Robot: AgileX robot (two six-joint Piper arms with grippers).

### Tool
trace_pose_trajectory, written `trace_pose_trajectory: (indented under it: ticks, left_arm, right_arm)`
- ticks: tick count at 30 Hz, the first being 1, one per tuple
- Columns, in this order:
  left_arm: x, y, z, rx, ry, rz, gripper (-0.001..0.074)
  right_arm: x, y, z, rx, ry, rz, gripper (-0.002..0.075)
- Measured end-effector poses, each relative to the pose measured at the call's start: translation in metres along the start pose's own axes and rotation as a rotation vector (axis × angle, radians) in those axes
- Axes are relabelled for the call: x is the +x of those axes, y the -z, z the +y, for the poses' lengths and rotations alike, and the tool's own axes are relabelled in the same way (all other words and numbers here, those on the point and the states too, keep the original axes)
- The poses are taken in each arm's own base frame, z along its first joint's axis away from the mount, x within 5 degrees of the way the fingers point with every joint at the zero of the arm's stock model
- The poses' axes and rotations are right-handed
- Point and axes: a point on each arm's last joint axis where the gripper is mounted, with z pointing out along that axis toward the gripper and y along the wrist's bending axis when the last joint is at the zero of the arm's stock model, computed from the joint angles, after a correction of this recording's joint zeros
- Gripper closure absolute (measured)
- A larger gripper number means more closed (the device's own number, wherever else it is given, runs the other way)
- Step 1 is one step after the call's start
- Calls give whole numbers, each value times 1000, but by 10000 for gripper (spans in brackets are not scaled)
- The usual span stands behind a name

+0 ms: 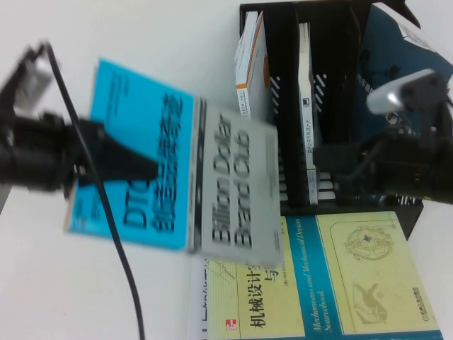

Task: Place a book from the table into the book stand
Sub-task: Place the book on the book shelf

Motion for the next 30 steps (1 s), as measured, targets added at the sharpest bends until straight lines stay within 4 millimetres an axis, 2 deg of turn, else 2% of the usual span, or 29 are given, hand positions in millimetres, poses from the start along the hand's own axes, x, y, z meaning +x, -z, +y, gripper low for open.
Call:
trace_pose_trajectory:
  ticks: [4, 7, 12, 15, 19, 24, 30]
  left_arm:
    - [-16, 13, -21, -12, -39, -62, 554]
    - [-28, 15, -40, 5, -87, -73, 555]
    - [-49, 15, -78, 48, -192, -80, 555]
    - [-61, 17, -91, 16, -249, -70, 555]
    - [-79, 13, -96, -33, -262, -49, 555]
    - [-106, 7, -101, -51, -242, -88, 555]
    - [-137, -10, -83, -146, -185, -101, 556]
  right_arm:
    - [0, -18, -9, 2, -20, 22, 718]
    - [-7, -25, -11, -8, -15, 14, 718]
    - [-23, -44, 0, -51, 47, 3, 718]
    - [-28, -55, 4, -17, 85, 24, 718]
    - [-32, -60, 6, 37, 155, 39, 718]
    - [-36, -58, -7, 176, 207, 30, 718]
    - [-41, -45, -33, 203, 135, 13, 718]
